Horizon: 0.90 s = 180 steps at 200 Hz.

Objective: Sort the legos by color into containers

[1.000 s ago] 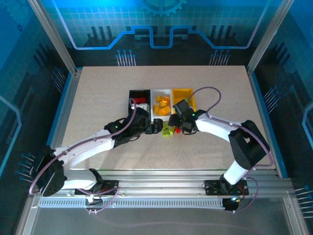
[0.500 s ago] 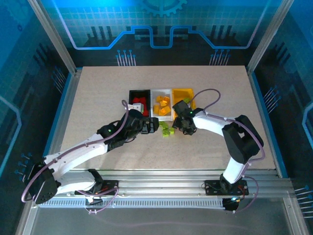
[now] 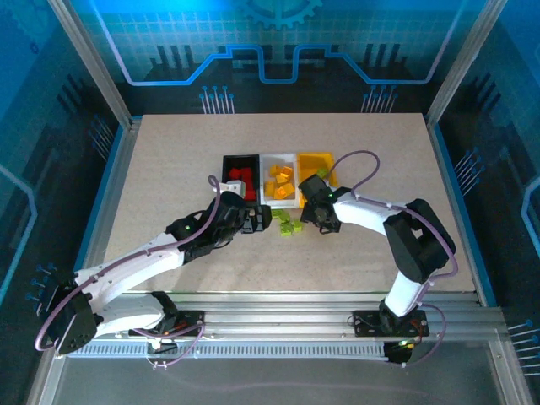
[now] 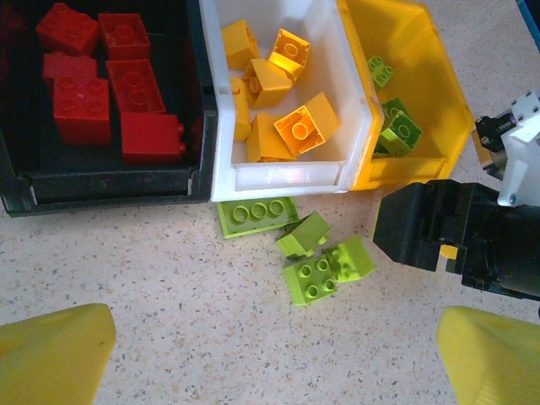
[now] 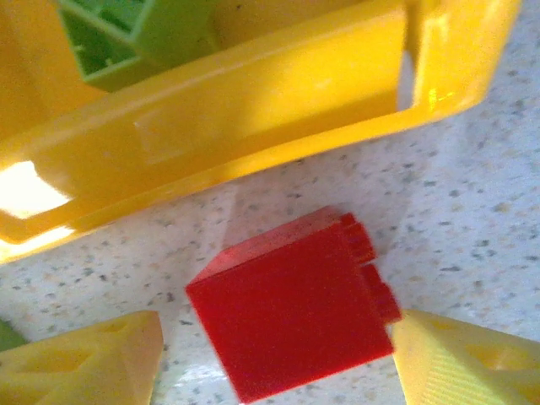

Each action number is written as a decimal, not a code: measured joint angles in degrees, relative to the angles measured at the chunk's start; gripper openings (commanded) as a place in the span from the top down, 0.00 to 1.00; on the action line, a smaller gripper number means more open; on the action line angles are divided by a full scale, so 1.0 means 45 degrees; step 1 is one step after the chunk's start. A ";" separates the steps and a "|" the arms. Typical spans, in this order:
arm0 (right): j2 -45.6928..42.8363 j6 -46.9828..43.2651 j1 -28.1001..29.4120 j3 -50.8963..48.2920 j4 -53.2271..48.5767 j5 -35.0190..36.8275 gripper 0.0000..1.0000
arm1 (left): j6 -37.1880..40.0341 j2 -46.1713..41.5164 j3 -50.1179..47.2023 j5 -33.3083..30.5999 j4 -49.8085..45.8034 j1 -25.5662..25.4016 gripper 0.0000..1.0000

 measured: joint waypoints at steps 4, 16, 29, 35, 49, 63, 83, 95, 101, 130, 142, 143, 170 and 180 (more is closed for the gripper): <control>0.0000 -0.0058 -0.0019 -0.0034 -0.0005 0.0063 0.28 | -0.0005 0.0000 -0.0005 0.0000 -0.0005 0.0000 0.01; 0.0005 -0.0316 -0.0102 -0.0131 0.0000 0.0185 0.30 | 0.0000 0.0000 -0.0005 0.0000 -0.0005 0.0000 0.01; 0.0058 -0.0505 -0.0199 -0.0151 -0.0024 0.0253 0.34 | -0.0005 0.0000 -0.0005 -0.0005 -0.0005 0.0000 0.01; 0.0102 -0.0617 -0.0219 -0.0151 0.0005 0.0291 0.37 | -0.0005 0.0000 -0.0010 -0.0005 -0.0005 0.0000 0.01; 0.0238 -0.0874 -0.0233 -0.0151 0.0058 0.0335 0.40 | -0.0005 0.0000 -0.0024 -0.0010 -0.0005 0.0000 0.01; 0.0335 -0.1146 -0.0228 -0.0160 0.0185 0.0389 0.40 | -0.0005 0.0005 -0.0068 -0.0010 -0.0010 0.0000 0.01; 0.0403 -0.1870 -0.0228 -0.0160 0.0452 0.0457 0.45 | 0.0000 0.0073 -0.0073 -0.0005 -0.0005 0.0000 0.01; 0.0442 -0.2297 -0.0228 -0.0160 0.0597 0.0476 0.49 | -0.0005 0.0155 -0.0073 0.0000 -0.0010 0.0000 0.01; 0.0442 -0.2511 -0.0228 -0.0160 0.0646 0.0500 0.52 | -0.0005 0.0209 -0.0073 0.0000 -0.0010 0.0000 0.01; 0.0437 -0.3123 -0.0233 -0.0160 0.0787 0.0544 0.61 | -0.0010 0.0316 -0.0092 0.0005 -0.0010 0.0000 0.01; 0.0403 -0.3264 -0.0233 -0.0219 0.0879 0.0544 0.63 | -0.0015 0.0316 -0.0151 0.0005 -0.0010 0.0000 0.01; 0.0403 -0.3264 -0.0233 -0.0219 0.0879 0.0544 0.63 | -0.0015 0.0316 -0.0151 0.0005 -0.0010 0.0000 0.01; -0.0296 -0.3463 -0.0199 -0.0879 0.0967 0.0529 0.65 | -0.0078 0.0316 -0.0364 -0.0005 -0.0053 0.0000 0.01; -0.0835 -0.3546 -0.0131 -0.1195 0.0835 0.0510 0.66 | -0.0131 0.0311 -0.0432 -0.0015 -0.0136 0.0000 0.01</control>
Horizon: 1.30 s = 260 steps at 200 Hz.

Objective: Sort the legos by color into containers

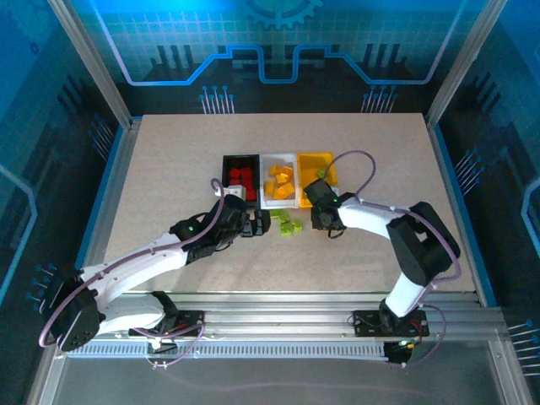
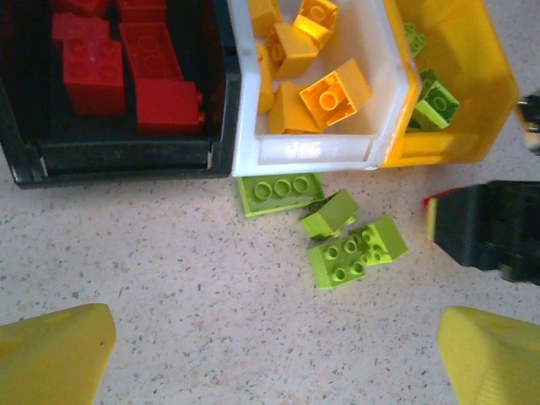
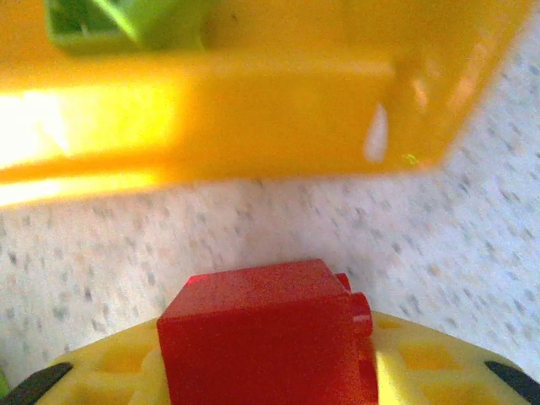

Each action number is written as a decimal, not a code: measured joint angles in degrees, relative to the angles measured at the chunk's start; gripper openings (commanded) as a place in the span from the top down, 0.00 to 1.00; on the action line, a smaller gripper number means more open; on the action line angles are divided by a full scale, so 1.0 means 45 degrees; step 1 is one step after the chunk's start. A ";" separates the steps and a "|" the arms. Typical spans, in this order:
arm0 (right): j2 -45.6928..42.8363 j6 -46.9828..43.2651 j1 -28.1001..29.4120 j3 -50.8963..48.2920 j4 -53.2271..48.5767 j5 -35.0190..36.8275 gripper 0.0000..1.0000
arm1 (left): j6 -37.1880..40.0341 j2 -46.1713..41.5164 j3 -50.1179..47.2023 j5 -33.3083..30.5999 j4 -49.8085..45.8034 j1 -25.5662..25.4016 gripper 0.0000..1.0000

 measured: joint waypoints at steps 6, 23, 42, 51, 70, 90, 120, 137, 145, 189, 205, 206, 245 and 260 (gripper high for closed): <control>-0.0398 -0.0073 0.0063 -0.0175 -0.0092 -0.0034 0.66 | -0.0058 -0.0019 -0.0058 -0.0058 -0.0029 0.0000 0.01; -0.1661 -0.0447 0.0471 -0.0379 -0.0403 -0.0345 0.65 | -0.0233 -0.0345 -0.0408 -0.0476 -0.0345 0.0015 0.01; -0.2817 -0.1035 0.1307 -0.0083 -0.0525 -0.0899 0.65 | -0.0559 -0.1107 -0.0918 -0.0942 -0.0986 0.0199 0.01; -0.2875 -0.1282 0.1778 0.0471 -0.0680 -0.1103 0.65 | -0.0782 -0.1491 -0.1107 -0.1166 -0.1297 0.0345 0.01; -0.1987 -0.1763 0.2696 0.2239 -0.0806 -0.1535 0.65 | -0.1273 -0.2438 -0.1598 -0.1583 -0.1914 0.0699 0.01; -0.0248 -0.2108 0.3274 0.4639 -0.0709 -0.2059 0.65 | -0.1695 -0.3259 -0.2025 -0.1817 -0.2429 0.0845 0.01; 0.2914 -0.2409 0.3419 0.8442 -0.0797 -0.2477 0.65 | -0.2050 -0.4163 -0.2365 -0.1948 -0.3201 0.0855 0.01; 0.4653 -0.2438 0.3405 1.0496 -0.1020 -0.2560 0.63 | -0.2142 -0.4328 -0.2365 -0.1948 -0.3376 0.0869 0.01; 0.5265 -0.2438 0.3390 1.1186 -0.1190 -0.2555 0.61 | -0.2142 -0.4347 -0.2365 -0.1948 -0.3419 0.0879 0.01; 0.7674 -0.2467 0.3084 1.3877 -0.2229 -0.2584 0.25 | -0.2123 -0.4357 -0.2361 -0.1938 -0.3565 0.0937 0.01; 0.7567 -0.2555 0.3007 1.3809 -0.2195 -0.2608 0.24 | -0.2118 -0.4391 -0.2361 -0.1928 -0.3560 0.0942 0.01; 0.7558 -0.2565 0.3007 1.3789 -0.2176 -0.2613 0.24 | -0.2118 -0.4396 -0.2361 -0.1923 -0.3560 0.0947 0.01; 0.5100 -0.2535 0.3021 1.0914 -0.1379 -0.2652 0.24 | -0.2084 -0.4614 -0.2361 -0.1841 -0.3453 0.0947 0.01; 0.3449 -0.2331 0.3016 0.9126 -0.1166 -0.2637 0.25 | -0.2079 -0.4614 -0.2365 -0.1787 -0.3366 0.0962 0.01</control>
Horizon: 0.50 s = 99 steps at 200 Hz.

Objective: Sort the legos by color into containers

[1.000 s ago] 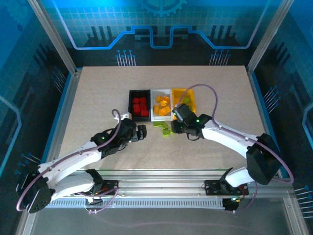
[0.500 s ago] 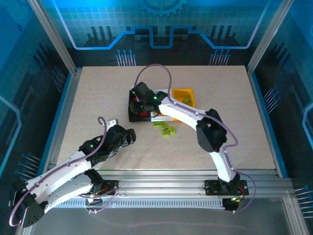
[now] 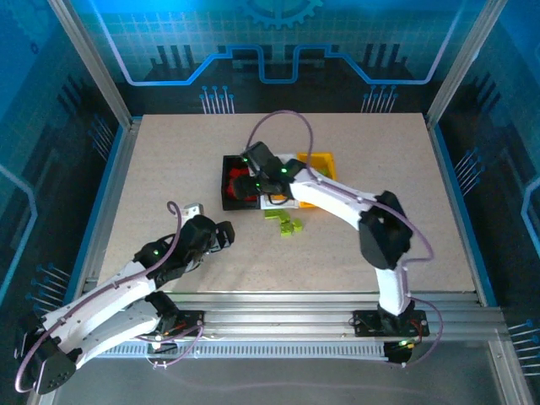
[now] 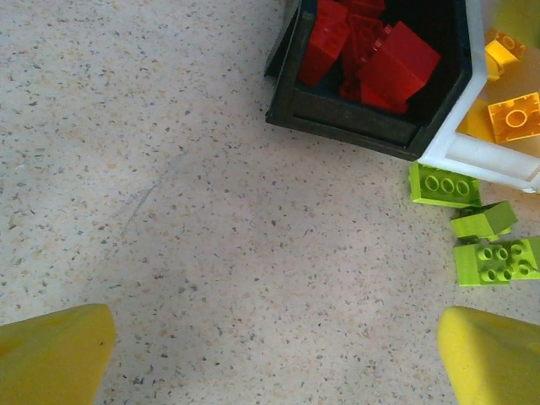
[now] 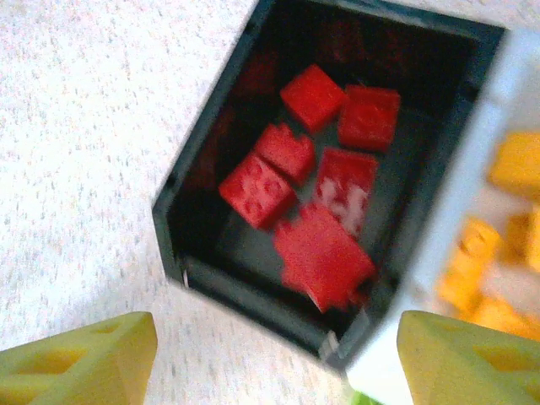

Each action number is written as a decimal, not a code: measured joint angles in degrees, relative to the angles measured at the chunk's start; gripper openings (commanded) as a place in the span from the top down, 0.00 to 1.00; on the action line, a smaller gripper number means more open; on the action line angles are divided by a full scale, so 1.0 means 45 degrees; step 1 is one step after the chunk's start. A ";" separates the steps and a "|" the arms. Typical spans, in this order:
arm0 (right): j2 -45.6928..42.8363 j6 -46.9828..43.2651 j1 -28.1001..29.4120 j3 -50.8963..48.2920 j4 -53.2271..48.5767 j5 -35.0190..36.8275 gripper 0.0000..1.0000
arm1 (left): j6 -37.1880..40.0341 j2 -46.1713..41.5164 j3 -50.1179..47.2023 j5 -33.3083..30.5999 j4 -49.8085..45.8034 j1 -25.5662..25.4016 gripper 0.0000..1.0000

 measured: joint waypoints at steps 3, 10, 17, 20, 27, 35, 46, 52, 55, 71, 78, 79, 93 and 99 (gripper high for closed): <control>-0.0262 0.0034 0.0000 -0.0311 0.0097 0.0010 0.25 | 0.0000 0.0000 0.0000 0.0010 0.0015 0.0005 0.01; -0.1030 0.0155 0.0000 -0.1209 0.0282 0.0019 0.25 | 0.0000 0.0010 0.0000 0.0034 0.0078 0.0029 0.01; -0.1690 0.0282 0.0005 -0.2021 0.0272 0.0049 0.25 | 0.0000 0.0024 0.0000 0.0039 0.0146 0.0049 0.01; -0.1933 0.0340 0.0005 -0.2283 0.0272 0.0078 0.25 | 0.0005 0.0039 0.0000 0.0039 0.0165 0.0049 0.01; -0.2540 0.0486 0.0005 -0.3138 0.0296 0.0131 0.26 | 0.0005 0.0083 0.0005 0.0044 0.0233 0.0058 0.01; -0.3055 0.0631 0.0005 -0.3934 0.0228 0.0223 0.26 | 0.0005 0.0155 0.0000 0.0049 0.0291 0.0058 0.01; -0.3599 0.0918 0.0005 -0.5110 0.0107 0.0374 0.26 | 0.0005 0.0267 0.0000 0.0087 0.0384 0.0063 0.01; -0.3745 0.1020 0.0015 -0.5513 0.0000 0.0423 0.27 | 0.0005 0.0316 0.0000 0.0102 0.0447 0.0073 0.01; -0.3789 0.1093 0.0024 -0.5697 -0.0063 0.0457 0.27 | 0.0005 0.0345 0.0005 0.0107 0.0471 0.0078 0.01; -0.3808 0.1457 0.0063 -0.6635 -0.0423 0.0758 0.30 | -0.0005 0.0466 0.0005 0.0136 0.0593 0.0117 0.01; -0.3803 0.1593 0.0068 -0.6907 -0.0529 0.0903 0.32 | -0.0005 0.0520 0.0000 0.0141 0.0627 0.0131 0.01; -0.3803 0.1598 0.0068 -0.6975 -0.0554 0.0947 0.32 | -0.0005 0.0529 0.0000 0.0141 0.0636 0.0131 0.01; -0.3803 0.1826 0.0049 -0.7329 -0.0583 0.1180 0.38 | -0.0005 0.0573 0.0000 0.0185 0.0651 0.0131 0.01; -0.3803 0.1899 -0.0005 -0.7436 -0.0568 0.1239 0.40 | -0.0005 0.0578 0.0000 0.0199 0.0675 0.0131 0.01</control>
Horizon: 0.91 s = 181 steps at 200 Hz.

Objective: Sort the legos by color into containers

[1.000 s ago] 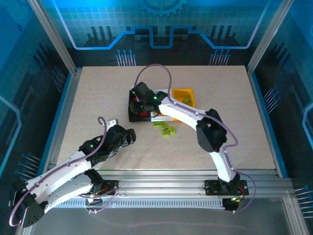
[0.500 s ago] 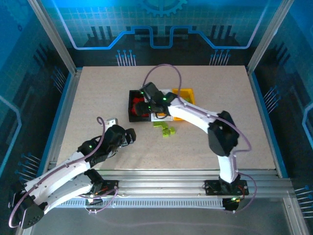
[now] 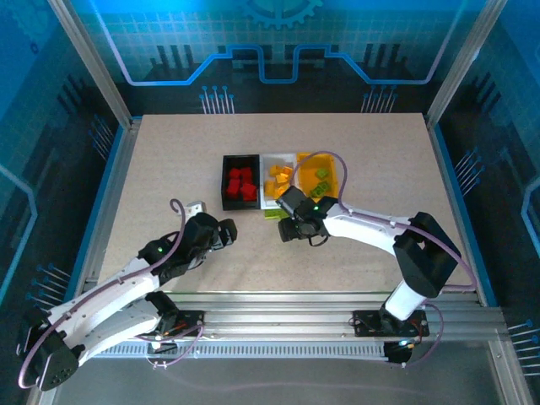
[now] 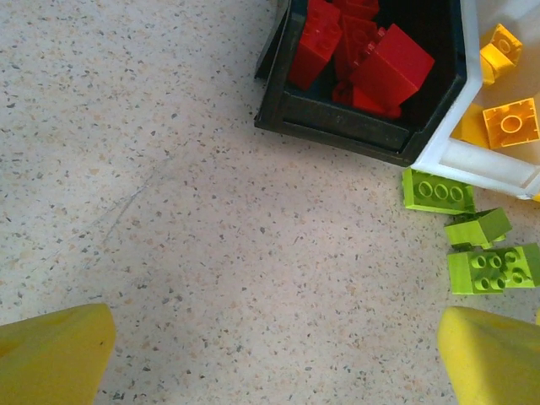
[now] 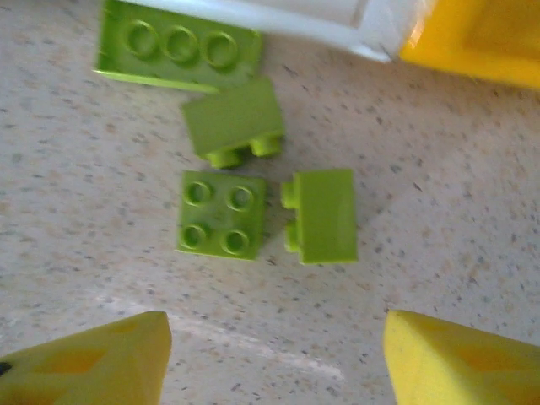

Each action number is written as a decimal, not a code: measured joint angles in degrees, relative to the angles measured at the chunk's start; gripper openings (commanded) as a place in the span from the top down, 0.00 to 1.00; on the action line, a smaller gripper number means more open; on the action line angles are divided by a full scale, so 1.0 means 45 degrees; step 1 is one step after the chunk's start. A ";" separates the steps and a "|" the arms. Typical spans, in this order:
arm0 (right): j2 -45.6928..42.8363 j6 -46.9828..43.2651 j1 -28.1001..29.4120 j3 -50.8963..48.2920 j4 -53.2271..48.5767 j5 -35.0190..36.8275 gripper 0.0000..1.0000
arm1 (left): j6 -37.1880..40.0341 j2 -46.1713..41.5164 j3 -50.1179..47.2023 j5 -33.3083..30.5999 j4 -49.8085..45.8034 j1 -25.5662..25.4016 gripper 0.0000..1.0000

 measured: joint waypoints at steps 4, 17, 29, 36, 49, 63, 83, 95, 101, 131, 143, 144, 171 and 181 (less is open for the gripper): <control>0.0000 0.0024 -0.0044 -0.0058 0.0039 0.0005 0.41 | 0.0000 0.0010 0.0000 0.0024 0.0015 0.0000 0.01; 0.0010 0.0097 -0.0287 -0.0126 0.0267 -0.0024 0.43 | 0.0000 0.0024 0.0000 0.0039 0.0087 0.0000 0.01; 0.0034 0.0083 -0.0602 -0.0131 0.0597 -0.0160 0.44 | 0.0000 0.0034 0.0000 0.0039 0.0126 0.0000 0.01; 0.0087 0.0044 -0.0801 -0.0131 0.0797 -0.0257 0.45 | 0.0000 0.0034 0.0000 0.0039 0.0146 0.0000 0.01; 0.0267 -0.0044 -0.1049 -0.0078 0.1030 -0.0355 0.45 | 0.0000 0.0034 0.0000 0.0039 0.0155 0.0000 0.01; 0.0685 -0.0199 -0.1171 0.0136 0.1141 -0.0471 0.47 | 0.0000 0.0049 -0.0010 0.0044 0.0155 0.0000 0.01; 0.1331 -0.0243 -0.1171 0.0510 0.1166 -0.0593 0.49 | 0.0000 0.0131 -0.0010 0.0044 0.0160 0.0000 0.01; 0.1540 -0.0238 -0.1195 0.0539 0.1205 -0.0597 0.53 | 0.0000 0.0180 -0.0010 0.0044 0.0160 0.0000 0.01; 0.1642 -0.0238 -0.1229 0.0539 0.1185 -0.0602 0.55 | 0.0000 0.0199 -0.0010 0.0049 0.0160 0.0000 0.01; 0.1773 -0.0228 -0.1389 0.0529 0.1200 -0.0631 0.68 | 0.0000 0.0306 -0.0010 0.0112 0.0185 0.0010 0.01; 0.1773 -0.0165 -0.1418 0.0466 0.1273 -0.0627 0.72 | 0.0005 0.0384 -0.0010 0.0151 0.0214 0.0010 0.01; 0.1773 -0.0175 -0.1418 0.0457 0.1277 -0.0622 0.72 | 0.0000 0.0393 -0.0010 0.0155 0.0219 0.0010 0.01; 0.1428 -0.0136 -0.1477 0.0000 0.1491 -0.0597 0.78 | 0.0005 0.0510 -0.0010 0.0282 0.0413 0.0010 0.01; 0.1098 -0.0126 -0.1559 -0.0291 0.1467 -0.0588 0.79 | 0.0015 0.0578 -0.0010 0.0359 0.0544 0.0010 0.01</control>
